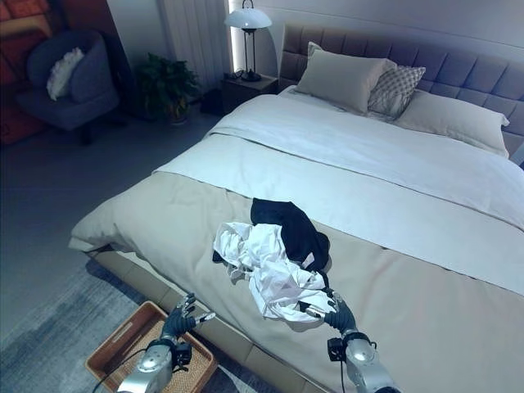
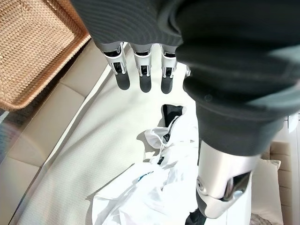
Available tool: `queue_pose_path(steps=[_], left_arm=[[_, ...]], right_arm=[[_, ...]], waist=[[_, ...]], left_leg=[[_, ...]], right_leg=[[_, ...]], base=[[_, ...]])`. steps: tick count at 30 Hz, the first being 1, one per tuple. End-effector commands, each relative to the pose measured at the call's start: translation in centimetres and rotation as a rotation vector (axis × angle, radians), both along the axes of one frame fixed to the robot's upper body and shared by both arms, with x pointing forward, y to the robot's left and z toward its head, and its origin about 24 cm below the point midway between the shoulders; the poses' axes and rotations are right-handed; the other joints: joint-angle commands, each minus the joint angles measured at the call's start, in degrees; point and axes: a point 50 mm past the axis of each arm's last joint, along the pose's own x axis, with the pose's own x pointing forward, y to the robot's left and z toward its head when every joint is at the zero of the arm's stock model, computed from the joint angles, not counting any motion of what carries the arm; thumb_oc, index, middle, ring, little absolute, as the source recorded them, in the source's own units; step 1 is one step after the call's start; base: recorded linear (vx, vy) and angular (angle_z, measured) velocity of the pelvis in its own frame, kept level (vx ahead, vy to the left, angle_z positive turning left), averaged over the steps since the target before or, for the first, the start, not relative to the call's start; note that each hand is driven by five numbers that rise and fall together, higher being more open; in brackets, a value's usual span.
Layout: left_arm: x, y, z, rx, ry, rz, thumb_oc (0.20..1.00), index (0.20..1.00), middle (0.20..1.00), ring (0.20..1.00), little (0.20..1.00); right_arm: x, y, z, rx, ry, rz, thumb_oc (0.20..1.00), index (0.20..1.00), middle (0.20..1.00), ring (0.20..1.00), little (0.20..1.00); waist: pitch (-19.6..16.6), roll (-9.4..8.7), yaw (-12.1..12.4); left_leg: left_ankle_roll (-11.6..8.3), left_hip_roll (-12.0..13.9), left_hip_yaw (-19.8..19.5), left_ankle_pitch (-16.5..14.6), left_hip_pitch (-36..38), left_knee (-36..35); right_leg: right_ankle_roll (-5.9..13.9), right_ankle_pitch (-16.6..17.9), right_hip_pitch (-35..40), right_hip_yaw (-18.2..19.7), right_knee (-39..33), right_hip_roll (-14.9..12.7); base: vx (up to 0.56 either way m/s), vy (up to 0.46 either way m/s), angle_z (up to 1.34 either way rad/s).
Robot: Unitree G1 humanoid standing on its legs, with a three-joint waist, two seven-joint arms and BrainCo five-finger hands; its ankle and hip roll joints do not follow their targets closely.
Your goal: Pick up clothes into the bucket
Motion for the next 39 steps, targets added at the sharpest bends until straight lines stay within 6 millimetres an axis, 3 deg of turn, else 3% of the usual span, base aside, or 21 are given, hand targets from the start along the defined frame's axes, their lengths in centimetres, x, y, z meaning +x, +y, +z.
queue_pose_path(steps=[1, 18, 24, 32, 35, 36, 37, 39], left_arm=[[1.8, -0.1, 1.1, 0.014, -0.079, -0.011, 1.000, 1.000, 1.000, 1.000, 1.000], [1.8, 0.2, 1.3, 0.041, -0.085, -0.007, 1.000, 1.000, 1.000, 1.000, 1.000], [2.2, 0.6, 2.3, 0.040, -0.139, -0.003, 1.000, 1.000, 1.000, 1.000, 1.000], [4.8, 0.5, 4.6, 0.038, -0.265, -0.029, 1.000, 1.000, 1.000, 1.000, 1.000], [6.0, 0.1, 5.9, 0.029, -0.328, -0.028, 1.000, 1.000, 1.000, 1.000, 1.000], [6.7, 0.0, 6.6, 0.020, -0.360, -0.018, 1.000, 1.000, 1.000, 1.000, 1.000], [6.7, 0.0, 6.6, 0.020, -0.361, -0.017, 1.000, 1.000, 1.000, 1.000, 1.000], [7.4, -0.1, 7.6, 0.015, -0.405, -0.005, 1.000, 1.000, 1.000, 1.000, 1.000]], right_arm=[[2.4, 1.0, 1.4, 0.001, -0.096, 0.046, 1.000, 1.000, 1.000, 1.000, 1.000], [2.3, 0.7, 1.5, 0.008, -0.104, 0.026, 1.000, 1.000, 1.000, 1.000, 1.000], [3.0, 0.1, 2.5, -0.022, -0.149, 0.035, 1.000, 1.000, 1.000, 1.000, 1.000], [7.4, -0.7, 6.3, -0.117, -0.319, 0.061, 1.000, 1.000, 1.000, 1.000, 1.000], [9.8, -0.4, 8.7, -0.152, -0.414, 0.065, 1.000, 1.000, 1.000, 1.000, 1.000], [11.6, -0.3, 10.6, -0.176, -0.481, 0.060, 1.000, 1.000, 1.000, 1.000, 1.000], [11.6, -0.2, 10.6, -0.176, -0.482, 0.060, 1.000, 1.000, 1.000, 1.000, 1.000], [13.3, -0.1, 12.6, -0.195, -0.549, 0.047, 1.000, 1.000, 1.000, 1.000, 1.000]], waist=[[1.01, -1.43, 0.05], [2.18, -1.17, -0.19], [4.28, -1.03, -0.11], [9.92, -0.81, 0.61], [11.90, -0.31, 1.03], [12.09, -0.13, 1.32], [11.86, -0.12, 1.31], [12.32, 0.11, 1.72]], left_leg=[[-0.98, -0.93, -1.91, 0.95, 0.11, 0.30], [-0.85, -1.31, -2.20, 0.82, -0.41, 0.30], [-0.63, -1.94, -2.66, 1.15, -3.43, 1.32], [0.06, -2.51, -4.60, -0.93, -17.27, 10.83], [0.39, -2.92, -4.93, -0.83, -23.04, 12.87], [0.33, -2.72, -4.80, -0.53, -26.70, 13.78], [0.33, -2.69, -4.81, -0.57, -27.10, 13.95], [0.28, -2.37, -4.81, -0.24, -30.59, 14.75]], right_leg=[[2.52, 1.85, 0.89, 0.57, 0.25, -1.91], [2.65, 2.38, 0.27, 0.82, 0.25, -2.28], [2.81, 3.11, -2.36, 1.46, 0.52, -3.04], [2.45, 2.62, -13.77, 1.99, 7.22, -5.54], [2.29, 2.50, -19.72, 2.45, 10.19, -5.94], [2.19, 2.63, -23.45, 2.64, 11.30, -6.06], [2.18, 2.61, -23.83, 2.66, 11.42, -6.06], [2.17, 2.61, -27.31, 2.63, 12.42, -6.20]], base=[[0.00, 0.000, 0.00], [0.00, 0.000, 0.00], [-0.02, -0.004, 0.00], [-0.13, -0.020, 0.04], [-0.17, -0.014, 0.03], [-0.14, -0.024, 0.04], [-0.11, -0.034, 0.03], [-0.08, -0.042, 0.02]])
